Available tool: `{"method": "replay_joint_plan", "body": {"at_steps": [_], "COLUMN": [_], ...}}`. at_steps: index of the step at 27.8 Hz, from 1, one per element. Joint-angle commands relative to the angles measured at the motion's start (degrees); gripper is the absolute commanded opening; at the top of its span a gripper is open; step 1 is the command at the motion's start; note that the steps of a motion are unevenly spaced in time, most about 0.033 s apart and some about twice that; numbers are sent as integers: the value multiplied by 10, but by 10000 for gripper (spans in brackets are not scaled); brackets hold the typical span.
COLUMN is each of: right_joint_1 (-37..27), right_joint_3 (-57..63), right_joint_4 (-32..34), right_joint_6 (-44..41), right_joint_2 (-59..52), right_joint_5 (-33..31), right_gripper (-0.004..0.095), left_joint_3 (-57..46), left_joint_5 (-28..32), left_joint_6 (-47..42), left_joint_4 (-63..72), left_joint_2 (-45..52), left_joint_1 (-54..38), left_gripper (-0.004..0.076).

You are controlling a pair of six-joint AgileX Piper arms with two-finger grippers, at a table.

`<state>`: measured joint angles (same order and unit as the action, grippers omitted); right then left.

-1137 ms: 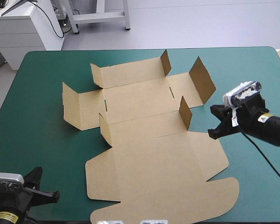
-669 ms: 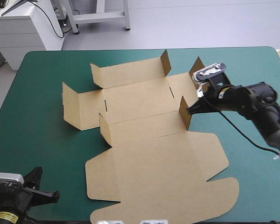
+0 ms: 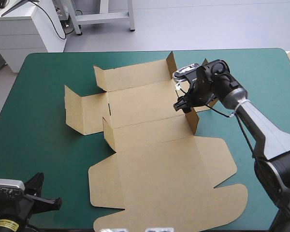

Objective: Fold the box

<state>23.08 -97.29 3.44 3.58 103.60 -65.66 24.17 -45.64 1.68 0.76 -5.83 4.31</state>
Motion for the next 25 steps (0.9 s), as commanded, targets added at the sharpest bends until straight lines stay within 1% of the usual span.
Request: {"method": "replay_joint_plan", "body": {"at_steps": [1, 7, 8, 10, 13, 14, 15, 16, 19, 21, 22, 25], "right_joint_1": [0, 0, 0, 0, 0, 0, 0, 0, 0, 0, 0, 0], "right_joint_3": [-27, -27, -27, -27, -27, -27, -27, -27, -27, -32, -38, -58], "right_joint_4": [-3, -15, -15, -15, -15, -15, -13, -12, -11, -10, -10, -14], "right_joint_6": [4, 1, -9, -16, -16, -16, -16, -16, -20, -7, 17, 130], "right_joint_2": [6, 52, 62, 65, 66, 66, 66, 66, 66, 66, 66, 66], "right_joint_5": [-3, -4, -5, -7, -15, -15, -15, -18, -19, -21, -23, -28], "right_gripper": [740, 738, 721, 655, 403, 244, 129, -12, -17, -21, -21, -21], "left_joint_3": [12, 12, 12, 12, 12, 12, 12, 12, 12, 12, 12, 12], "left_joint_5": [41, 41, 41, 41, 41, 41, 41, 41, 41, 41, 41, 41], "left_joint_6": [-1, -1, -1, -1, -1, -1, -1, -1, 0, 0, 0, 0], "left_joint_4": [3, 3, 3, 3, 3, 3, 3, 3, 3, 3, 3, 3], "left_joint_2": [-8, -8, -8, -8, -8, -8, -8, -8, -8, -8, -8, -8], "left_joint_1": [5, 5, 5, 5, 5, 5, 5, 5, 5, 5, 5, 5], "left_gripper": [-8, -8, -8, -8, -8, -8, -8, -8, -8, -8, -8, -8]}}
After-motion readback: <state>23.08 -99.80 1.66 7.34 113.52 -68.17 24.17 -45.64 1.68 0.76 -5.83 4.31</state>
